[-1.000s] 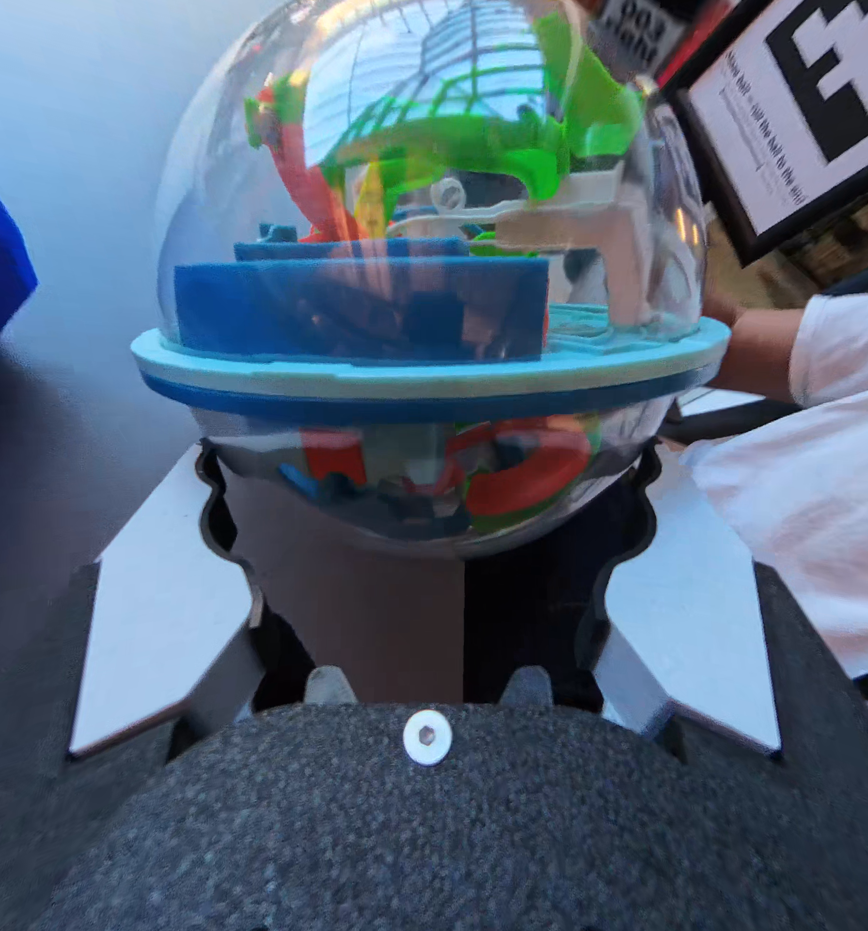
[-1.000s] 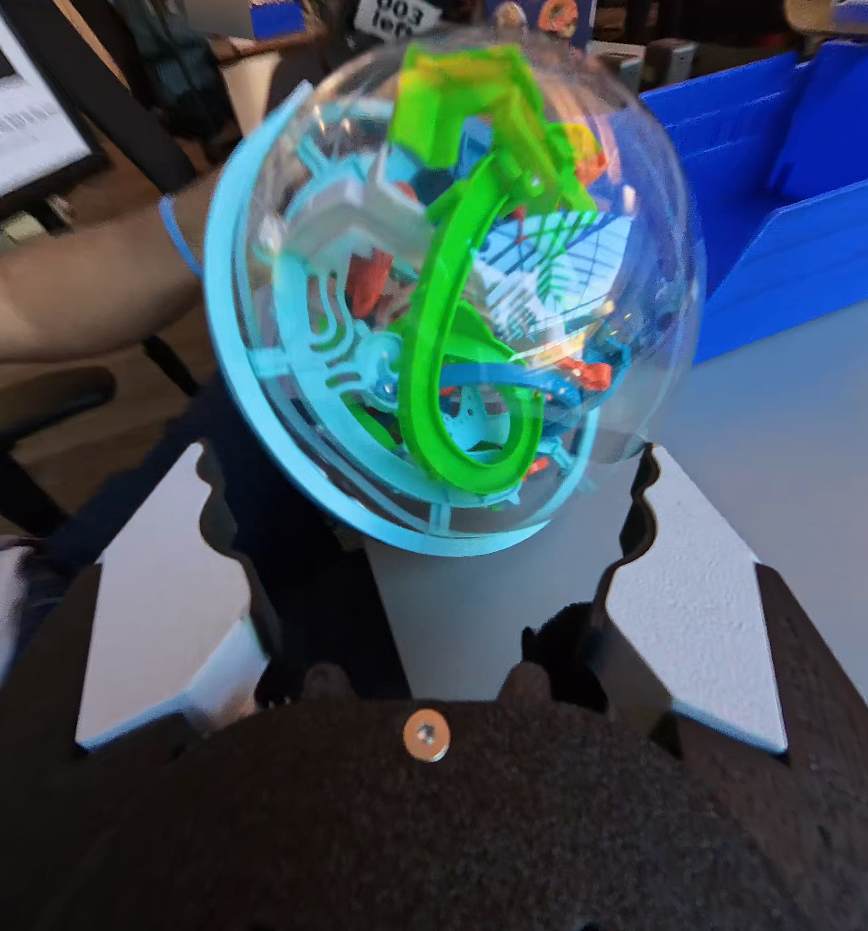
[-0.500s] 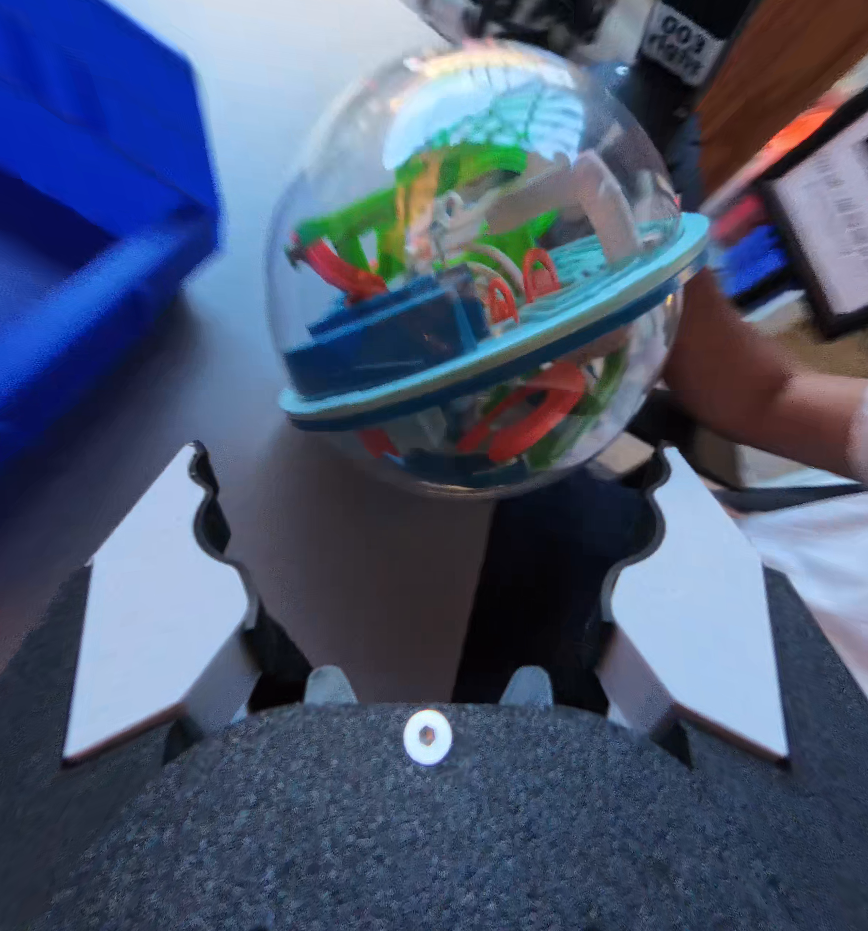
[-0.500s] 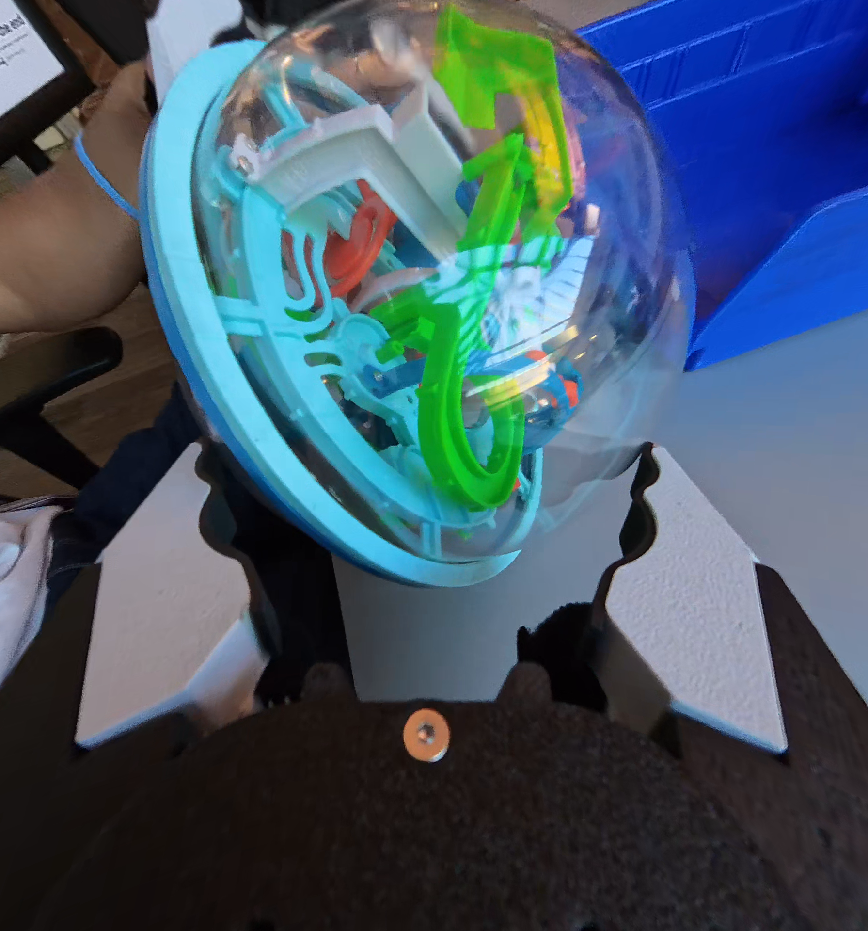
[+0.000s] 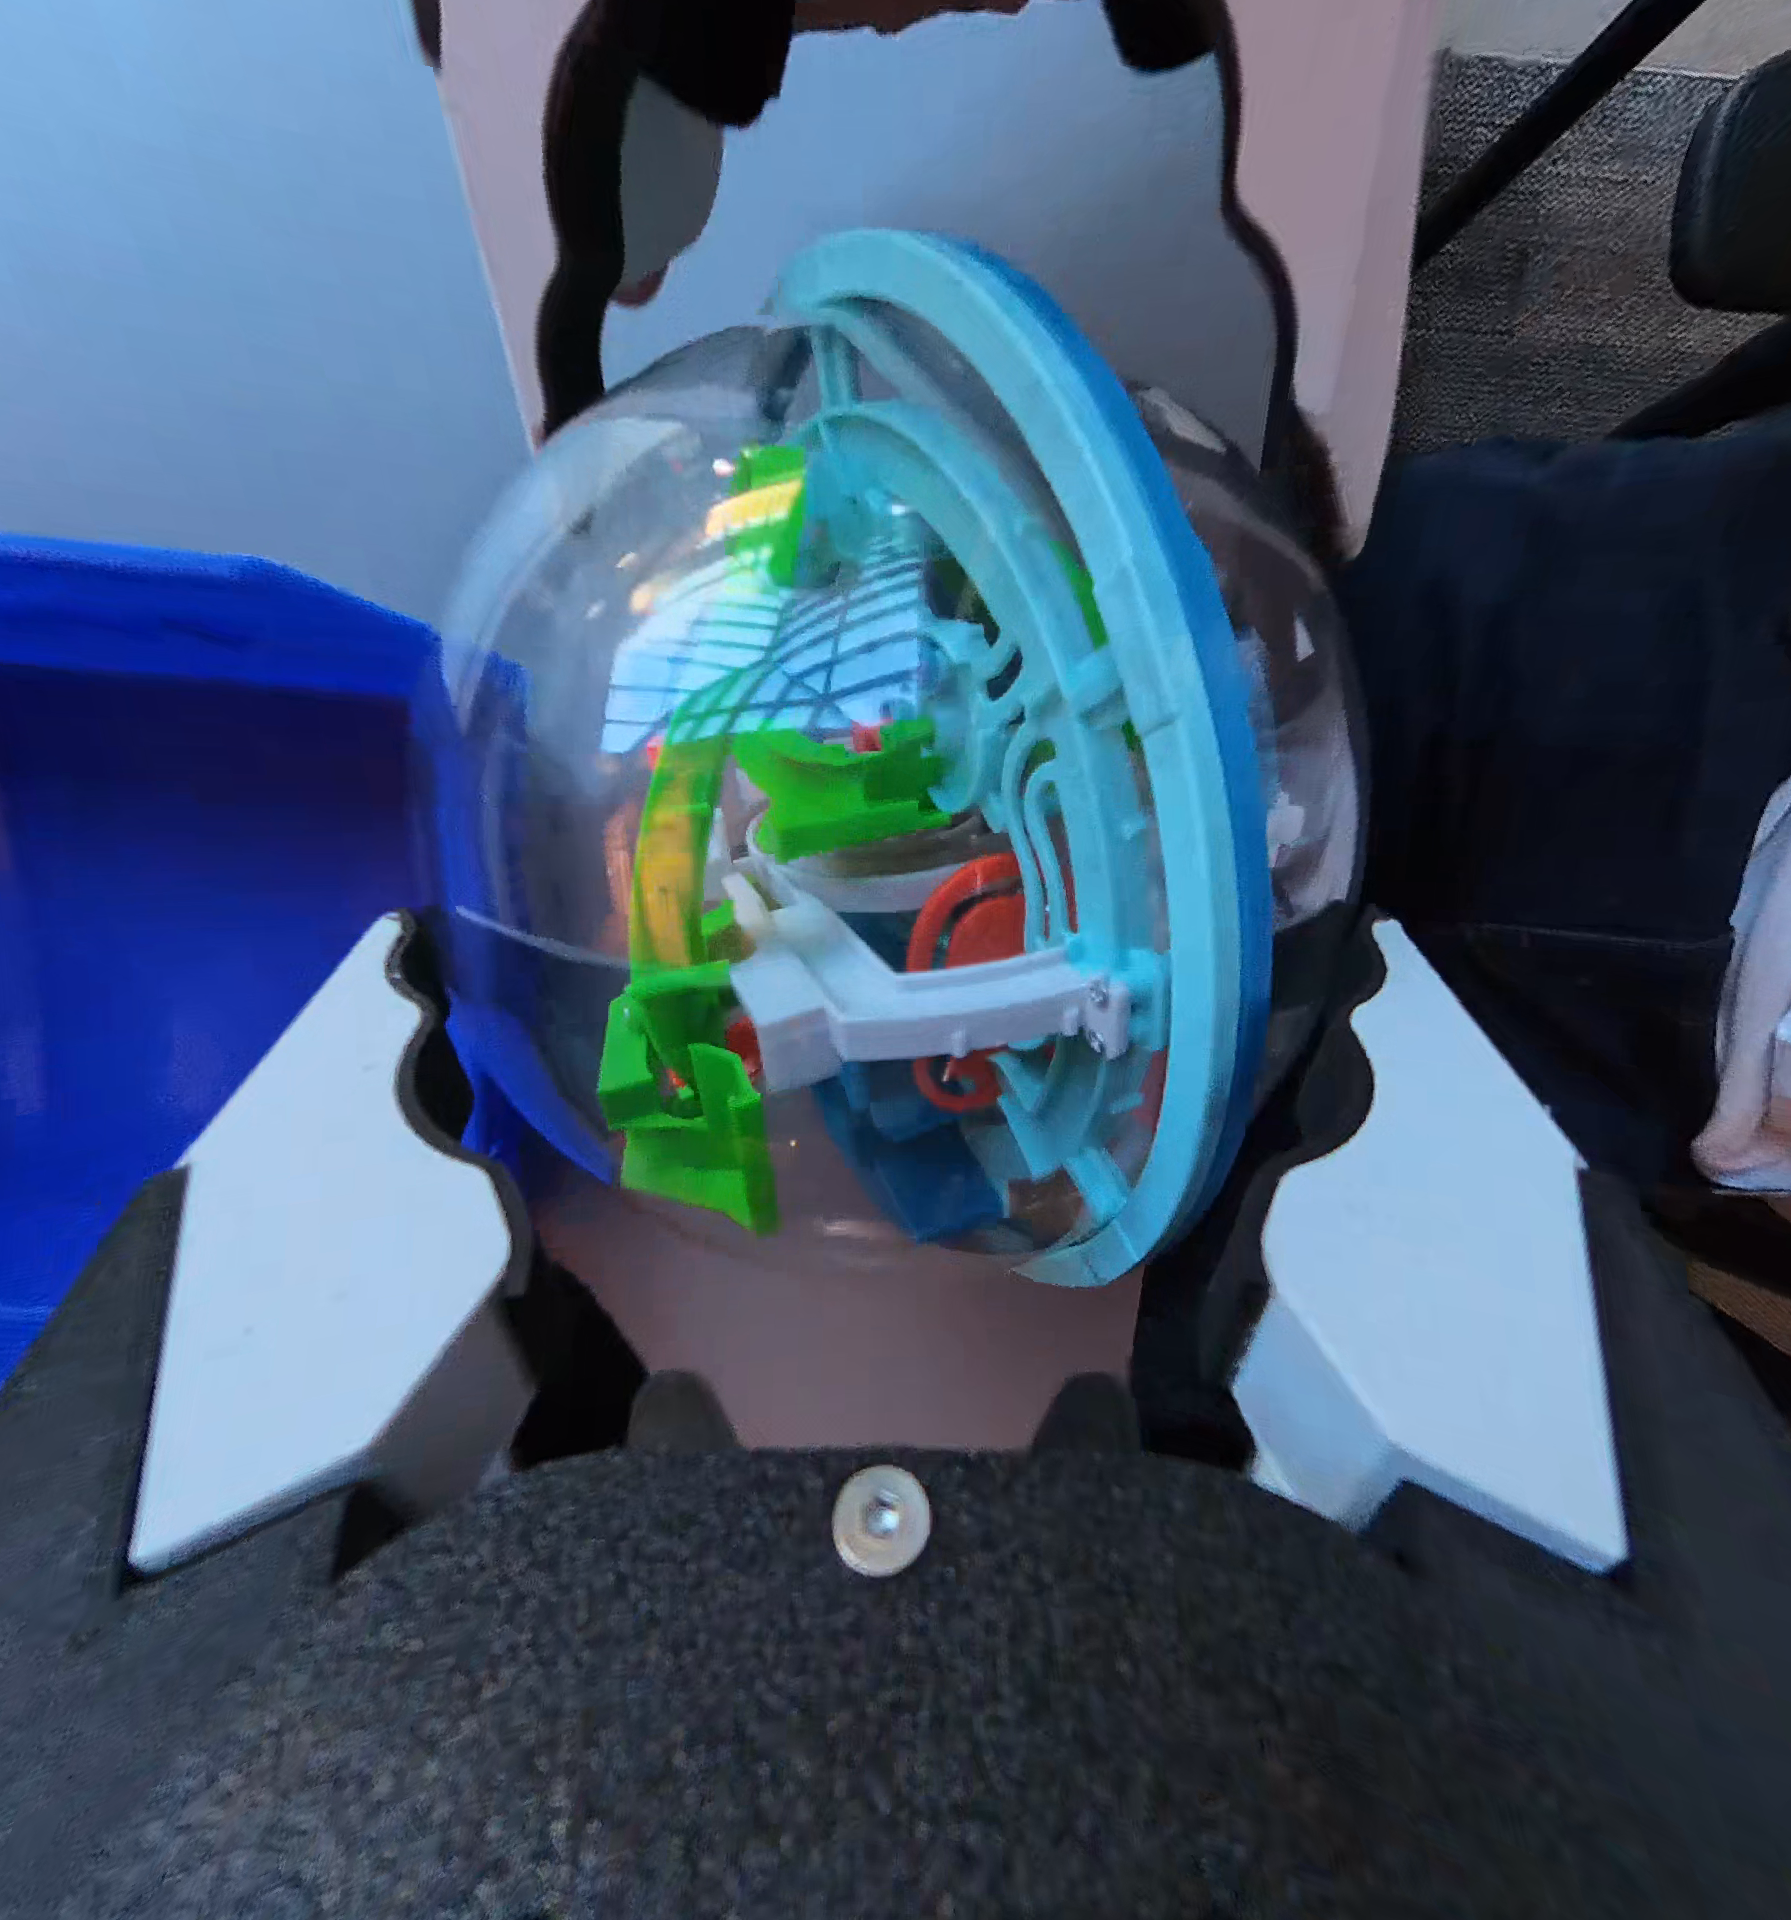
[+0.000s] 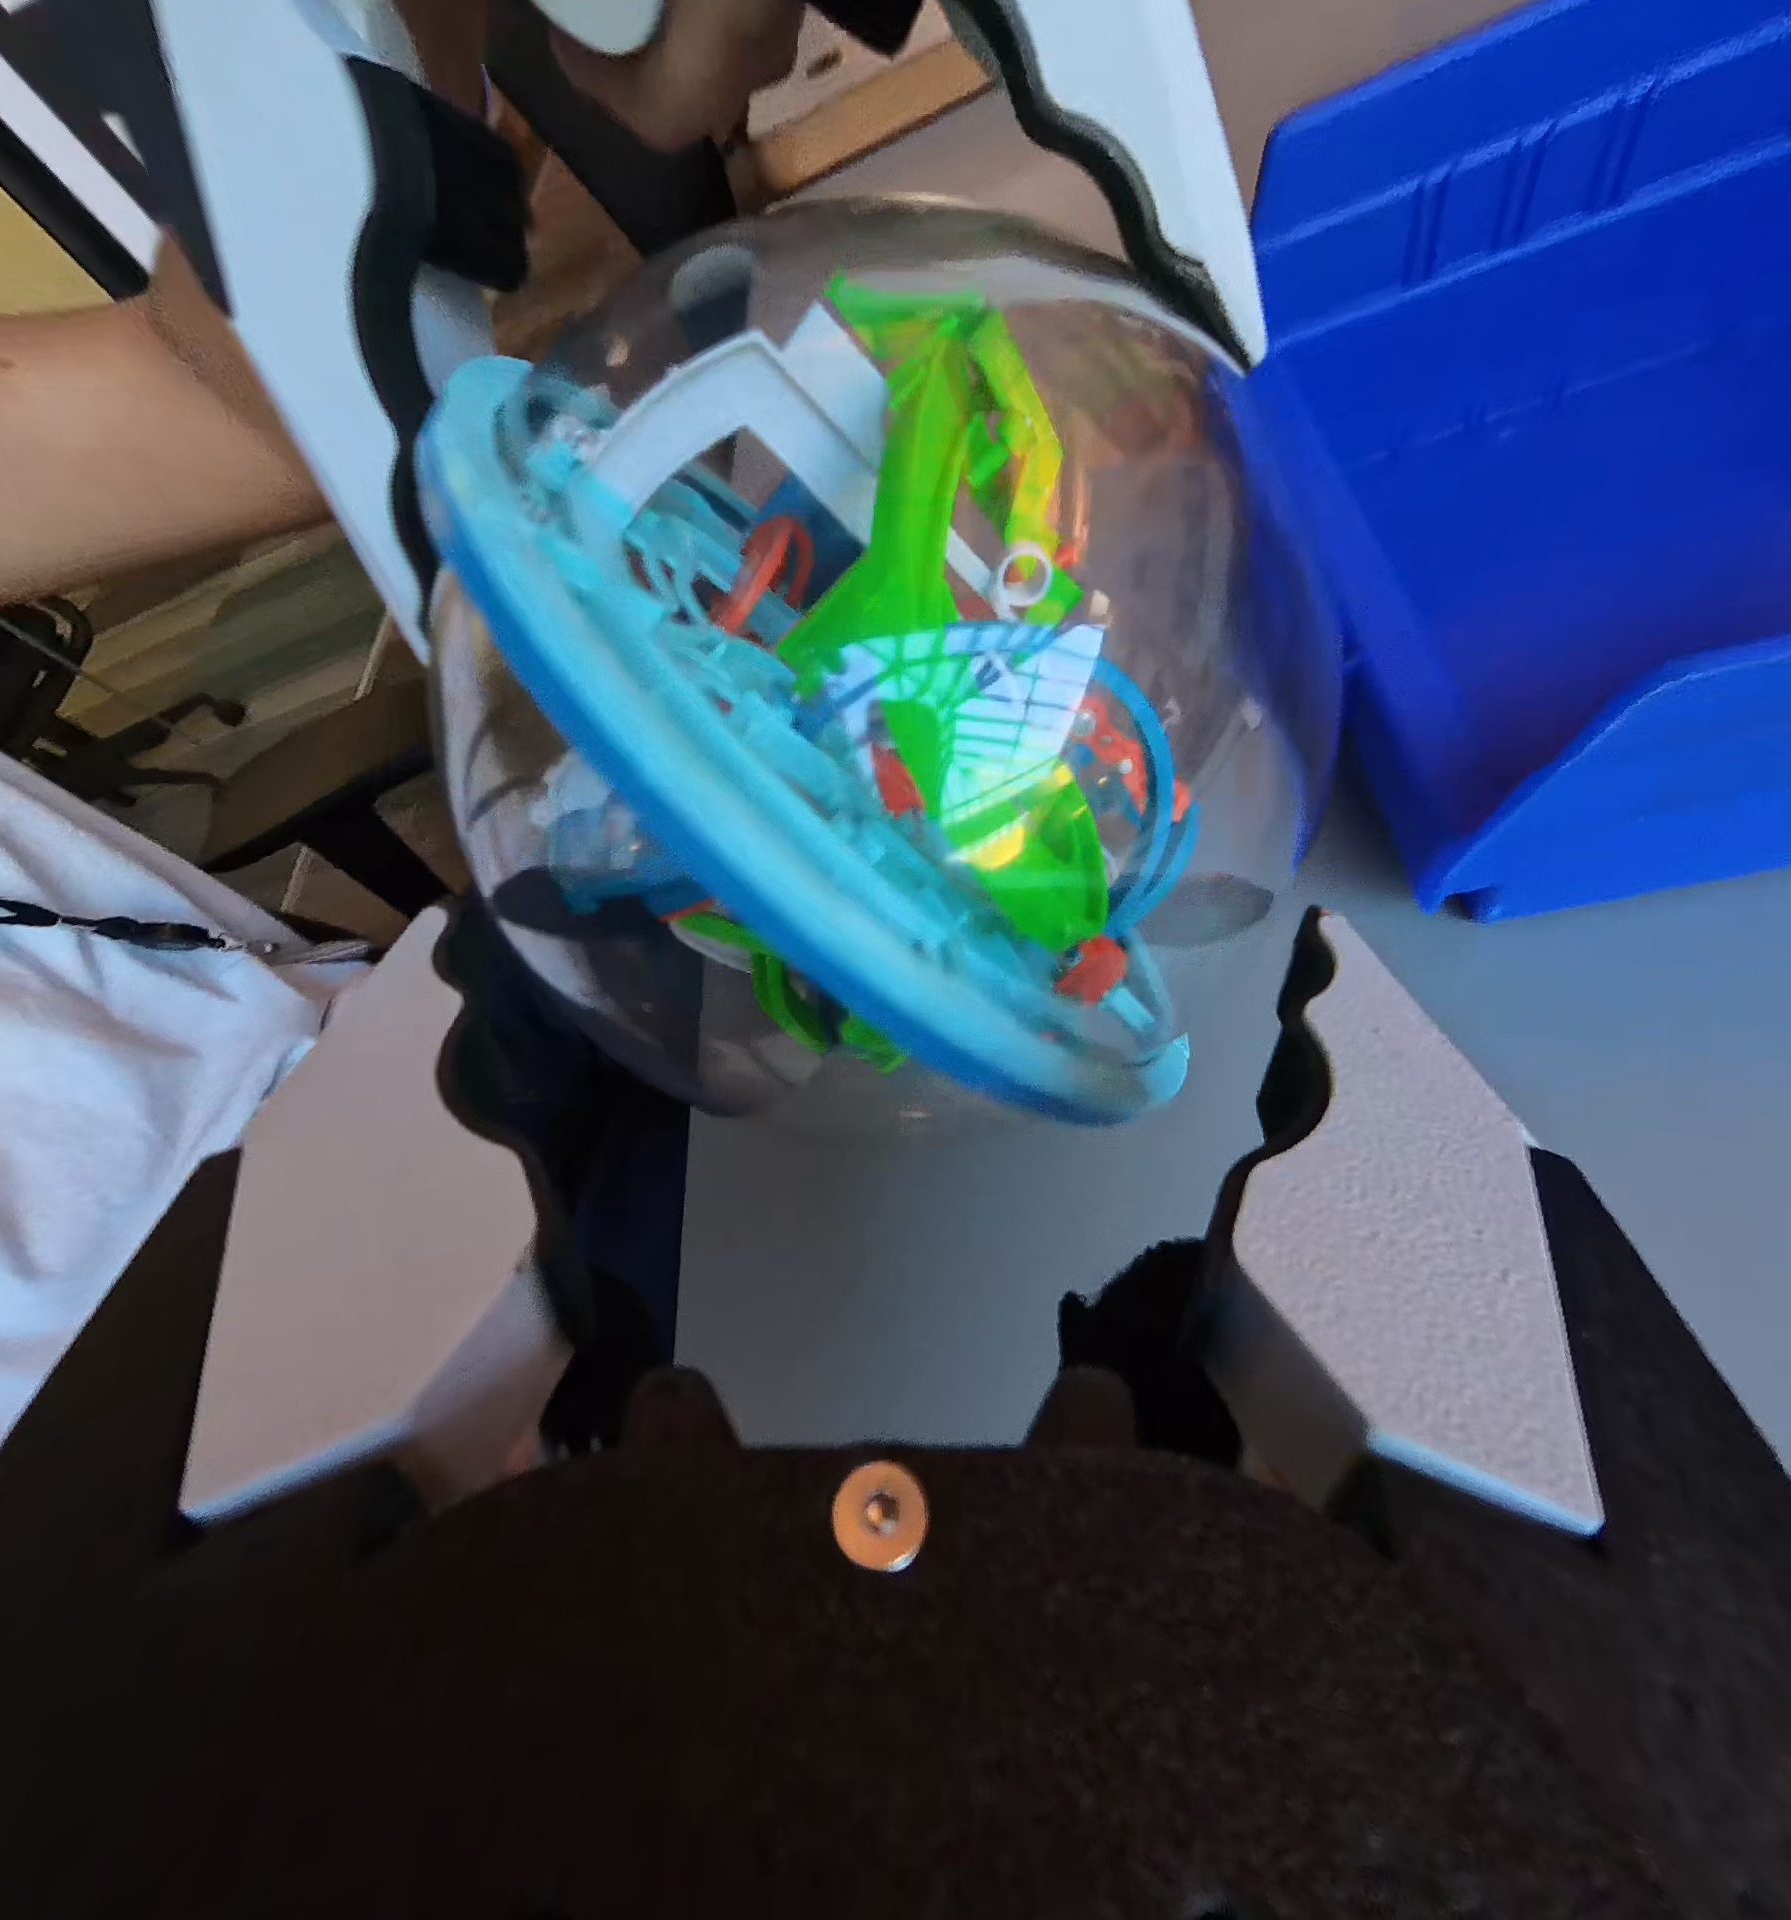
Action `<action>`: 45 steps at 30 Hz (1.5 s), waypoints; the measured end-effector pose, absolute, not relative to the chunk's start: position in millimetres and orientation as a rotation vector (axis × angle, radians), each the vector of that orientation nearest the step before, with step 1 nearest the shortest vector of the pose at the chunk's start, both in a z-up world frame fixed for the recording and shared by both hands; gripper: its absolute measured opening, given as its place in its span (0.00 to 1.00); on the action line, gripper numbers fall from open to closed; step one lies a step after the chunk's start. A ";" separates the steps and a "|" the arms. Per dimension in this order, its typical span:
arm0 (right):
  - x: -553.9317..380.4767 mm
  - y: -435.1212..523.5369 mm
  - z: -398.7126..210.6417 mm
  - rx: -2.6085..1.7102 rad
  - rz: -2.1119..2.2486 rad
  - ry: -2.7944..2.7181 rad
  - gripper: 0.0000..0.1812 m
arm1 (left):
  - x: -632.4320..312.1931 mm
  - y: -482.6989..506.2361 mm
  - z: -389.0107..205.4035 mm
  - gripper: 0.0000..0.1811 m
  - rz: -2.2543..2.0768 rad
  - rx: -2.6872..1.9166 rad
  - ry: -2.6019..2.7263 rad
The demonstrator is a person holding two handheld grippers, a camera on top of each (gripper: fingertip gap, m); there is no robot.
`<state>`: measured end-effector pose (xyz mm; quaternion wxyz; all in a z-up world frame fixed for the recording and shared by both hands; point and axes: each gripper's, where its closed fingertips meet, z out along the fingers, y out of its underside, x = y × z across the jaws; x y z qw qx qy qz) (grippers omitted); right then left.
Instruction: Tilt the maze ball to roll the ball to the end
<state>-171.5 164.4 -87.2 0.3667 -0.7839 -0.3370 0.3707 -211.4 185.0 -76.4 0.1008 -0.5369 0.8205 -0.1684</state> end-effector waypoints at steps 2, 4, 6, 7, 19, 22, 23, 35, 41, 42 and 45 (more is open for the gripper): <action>-163.7 167.8 -81.0 -1.945 0.884 -0.815 0.83 | -217.1 190.8 -75.7 0.88 -0.555 -1.634 2.376; -154.3 168.9 -75.3 -1.841 0.840 -0.745 0.79 | -220.2 198.6 -74.4 0.88 -0.674 -1.710 2.286; -152.2 166.7 -75.3 -1.749 0.852 -0.681 0.78 | -223.5 208.1 -73.6 0.88 -0.804 -1.798 2.185; -152.6 166.4 -79.4 -1.721 0.829 -0.672 0.78 | -224.9 212.6 -73.4 0.88 -0.865 -1.830 2.141; -196.1 195.3 -101.1 -1.701 0.590 -0.702 0.85 | -226.5 220.8 -85.6 0.88 -1.649 -2.218 1.566; -200.5 193.3 -95.4 -1.674 0.699 -0.642 0.85 | -230.1 219.5 -86.3 0.88 -1.807 -2.248 1.414; -200.7 194.1 -93.7 -1.675 0.731 -0.615 0.85 | -230.5 220.5 -86.6 0.88 -1.861 -2.244 1.351; -217.5 174.3 -88.0 -2.069 0.853 -0.522 0.85 | -251.1 196.7 -92.1 0.88 -2.258 -2.179 1.072; -223.9 173.2 -55.5 -1.993 0.899 -0.388 0.85 | -258.7 184.0 -74.9 0.87 -2.521 -2.118 0.885; -224.7 172.2 -50.0 -1.983 0.892 -0.386 0.85 | -259.6 181.3 -71.4 0.88 -2.550 -2.095 0.875; -226.1 168.1 -34.2 -1.967 0.874 -0.372 0.85 | -261.2 172.5 -60.8 0.88 -2.638 -2.032 0.869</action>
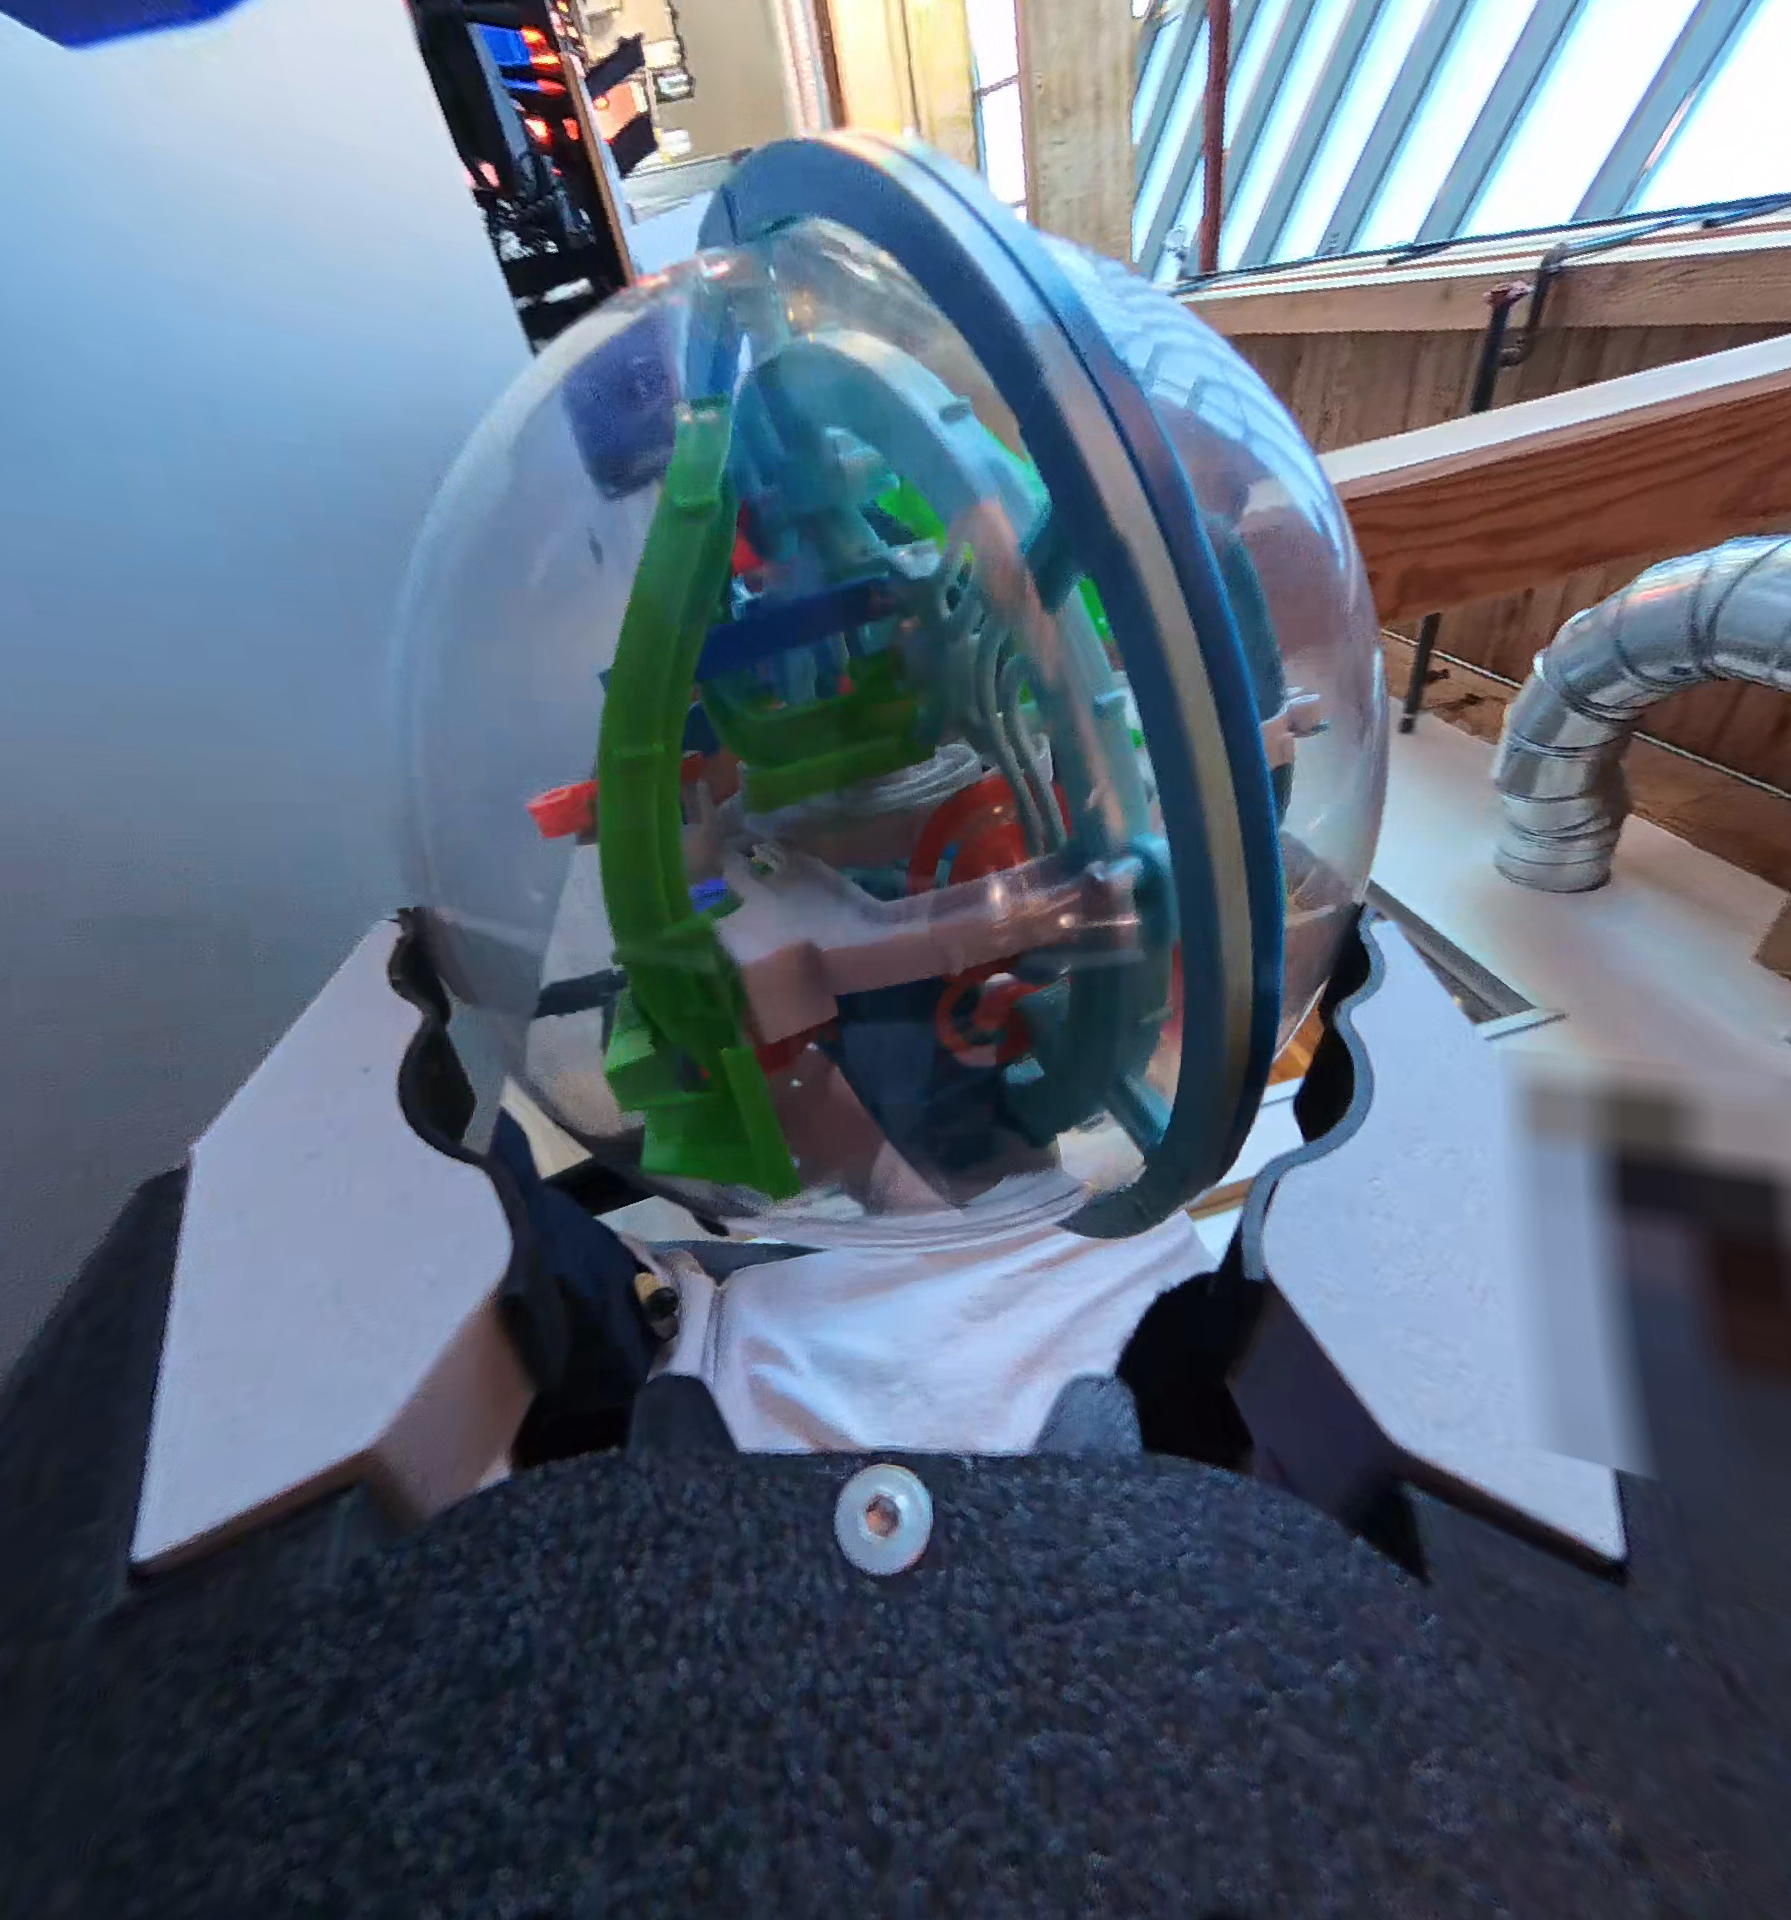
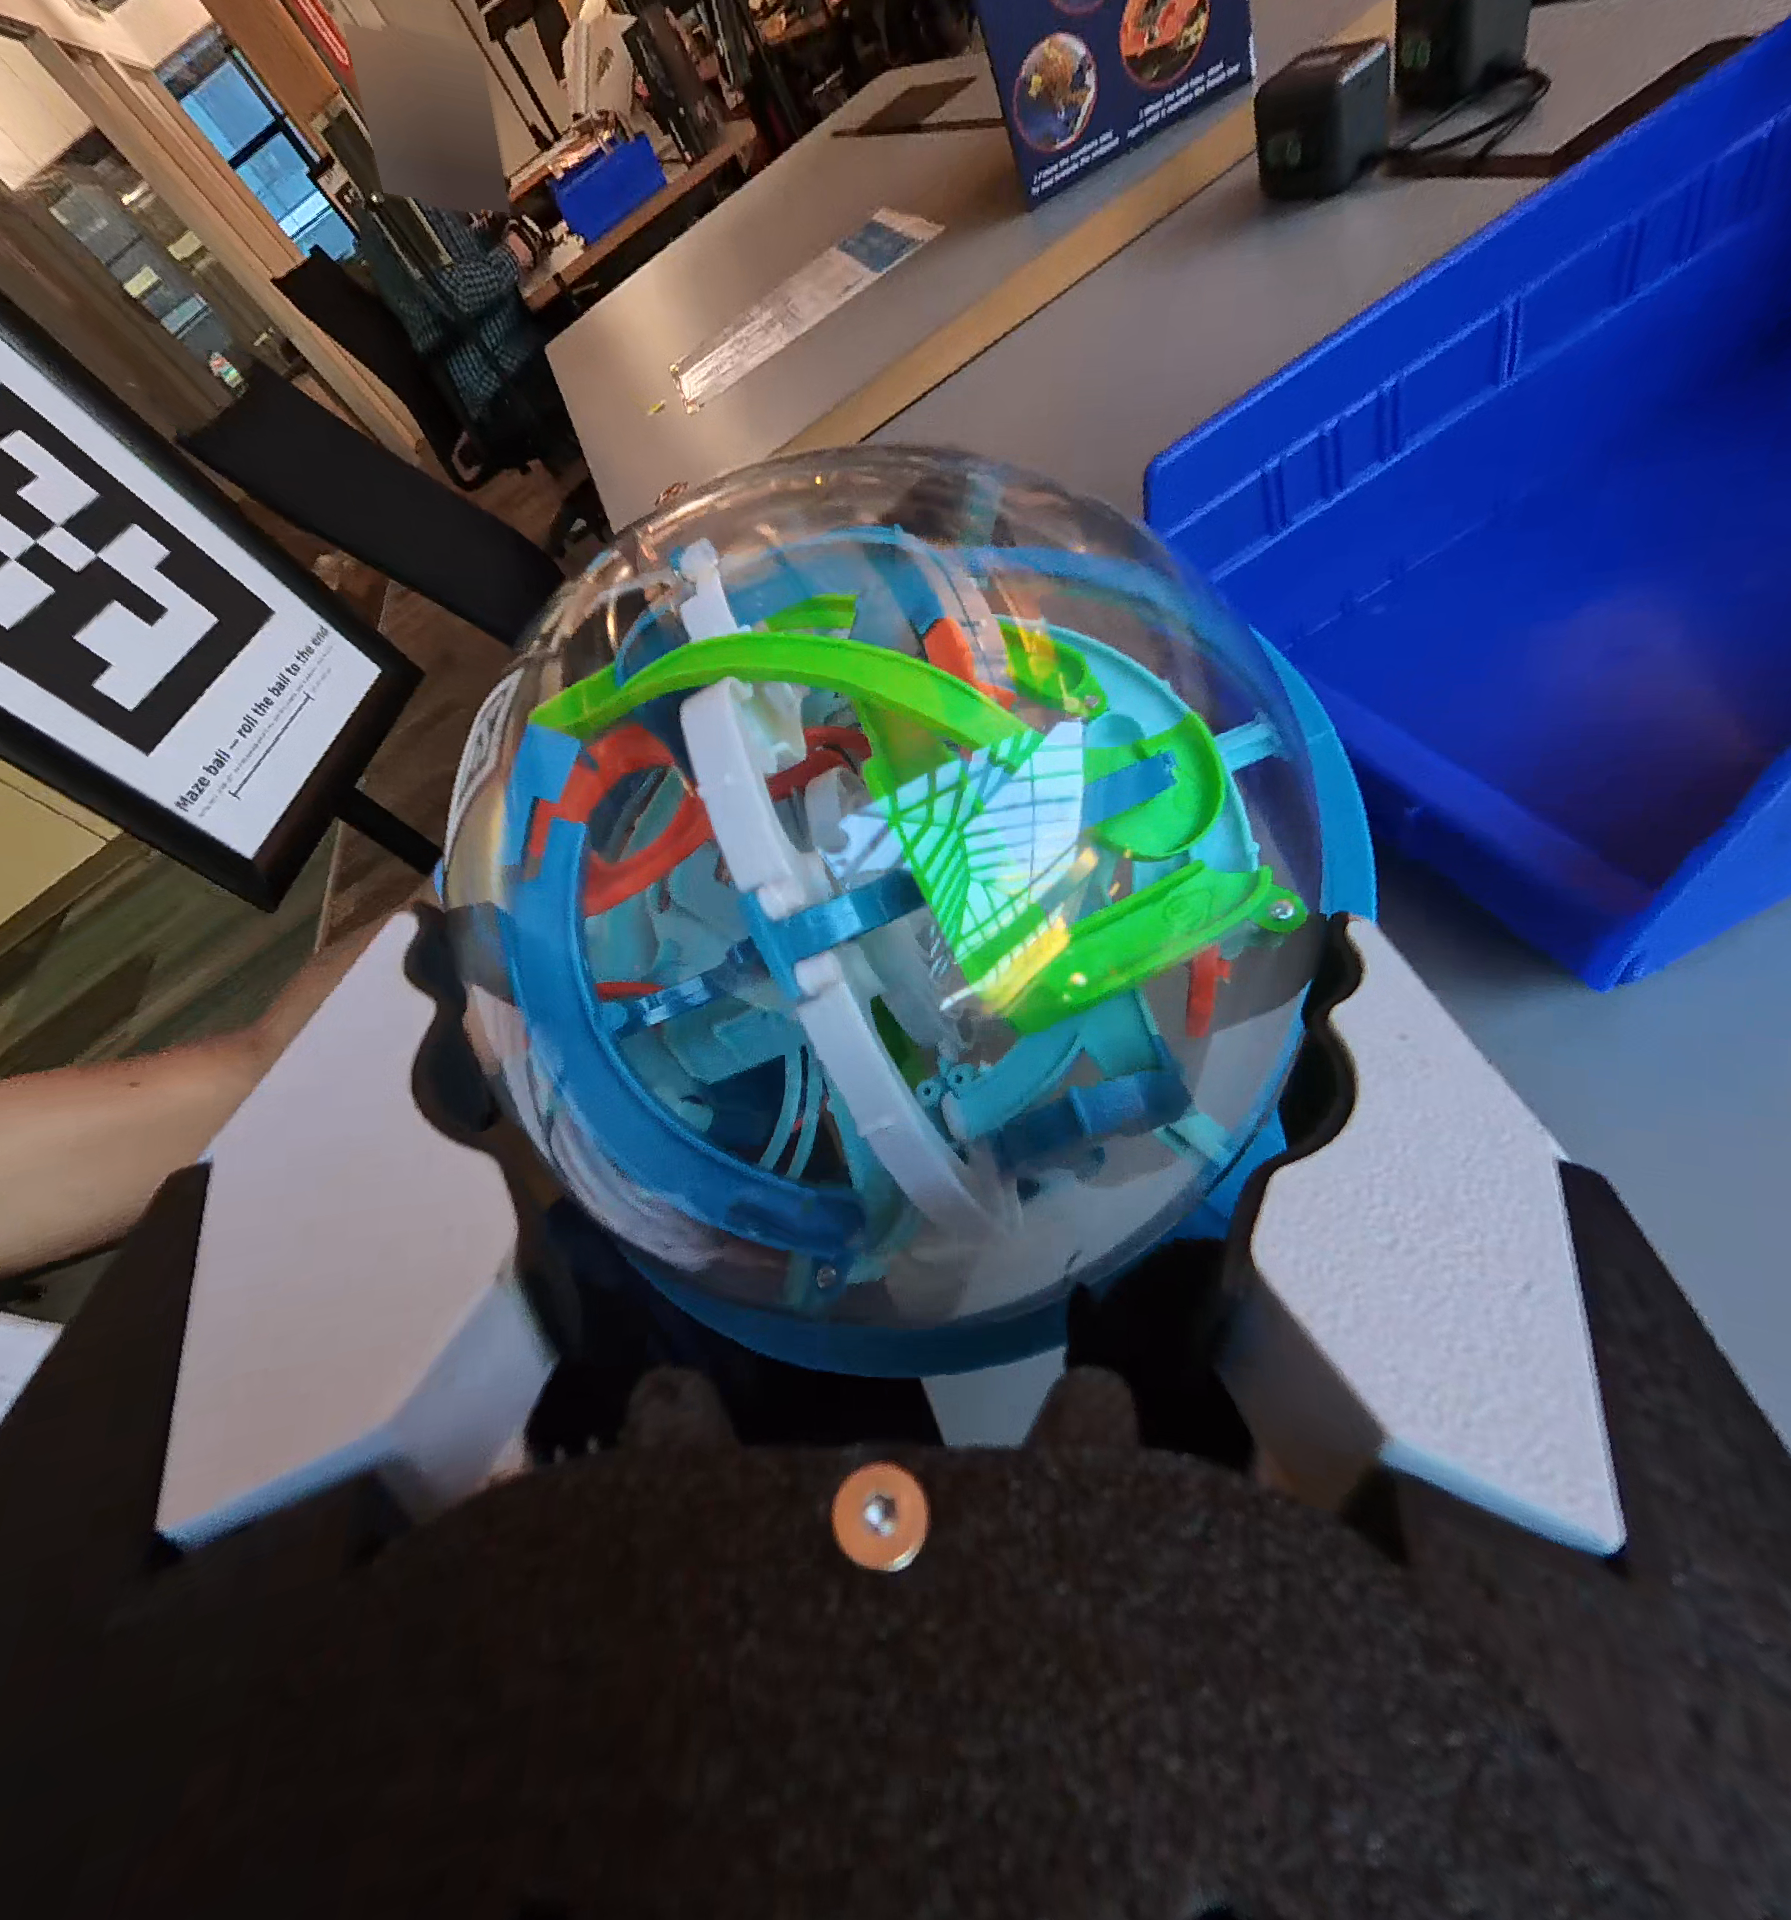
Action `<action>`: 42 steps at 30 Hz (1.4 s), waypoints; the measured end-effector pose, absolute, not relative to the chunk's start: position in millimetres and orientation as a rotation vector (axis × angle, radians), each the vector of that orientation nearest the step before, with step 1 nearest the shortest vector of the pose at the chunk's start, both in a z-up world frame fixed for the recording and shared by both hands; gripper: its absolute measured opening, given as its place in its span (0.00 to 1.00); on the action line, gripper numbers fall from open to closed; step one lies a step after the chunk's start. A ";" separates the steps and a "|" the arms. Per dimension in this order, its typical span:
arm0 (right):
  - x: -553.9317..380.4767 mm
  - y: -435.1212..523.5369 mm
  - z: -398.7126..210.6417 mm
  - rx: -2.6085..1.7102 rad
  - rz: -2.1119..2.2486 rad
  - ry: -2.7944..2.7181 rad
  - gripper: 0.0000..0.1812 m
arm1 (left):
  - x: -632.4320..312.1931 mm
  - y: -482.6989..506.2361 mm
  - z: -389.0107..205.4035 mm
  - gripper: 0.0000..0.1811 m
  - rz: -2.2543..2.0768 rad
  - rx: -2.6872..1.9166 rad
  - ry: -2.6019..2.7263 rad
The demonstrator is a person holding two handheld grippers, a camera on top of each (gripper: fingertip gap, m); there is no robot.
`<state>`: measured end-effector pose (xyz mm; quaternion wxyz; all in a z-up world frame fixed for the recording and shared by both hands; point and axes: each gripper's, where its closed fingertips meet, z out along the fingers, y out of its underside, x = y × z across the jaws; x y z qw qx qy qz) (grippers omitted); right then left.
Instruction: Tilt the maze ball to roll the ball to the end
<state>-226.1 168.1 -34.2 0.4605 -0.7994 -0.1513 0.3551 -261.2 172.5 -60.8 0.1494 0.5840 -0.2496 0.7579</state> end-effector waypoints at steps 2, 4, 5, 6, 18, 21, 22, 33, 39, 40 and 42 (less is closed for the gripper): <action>-225.9 164.9 -25.6 -1.957 0.849 -0.369 0.85 | -260.6 168.1 -54.5 0.88 2.199 1.638 -0.727; -225.8 161.3 -19.4 -1.952 0.809 -0.379 0.85 | -259.7 165.3 -49.6 0.88 2.223 1.611 -0.752; -226.0 159.7 -17.2 -1.951 0.795 -0.383 0.85 | -259.5 163.9 -47.8 0.88 2.228 1.602 -0.767; -226.0 158.3 -16.0 -1.951 0.787 -0.390 0.85 | -259.5 163.0 -46.4 0.88 2.228 1.602 -0.781; -232.0 161.4 -16.5 -1.887 0.776 -0.441 0.85 | -265.4 172.2 -41.8 0.87 2.235 1.738 -0.869; -232.9 160.6 -12.5 -1.871 0.756 -0.449 0.85 | -266.2 169.6 -40.4 0.88 2.247 1.697 -0.893; -232.9 160.2 -11.3 -1.867 0.753 -0.450 0.85 | -266.2 168.7 -40.1 0.87 2.249 1.685 -0.897; -231.3 157.7 -15.0 -1.825 0.773 -0.510 0.85 | -265.5 170.0 -37.5 0.87 2.223 1.842 -0.975; -235.8 156.5 -12.6 -1.750 0.771 -0.568 0.85 | -270.5 170.1 -31.5 0.88 2.201 1.948 -1.080; -236.3 156.3 -9.8 -1.735 0.771 -0.566 0.85 | -271.1 169.2 -30.2 0.88 2.206 1.935 -1.083; -236.4 155.6 -4.2 -1.714 0.777 -0.555 0.85 | -271.3 166.4 -28.2 0.87 2.215 1.901 -1.074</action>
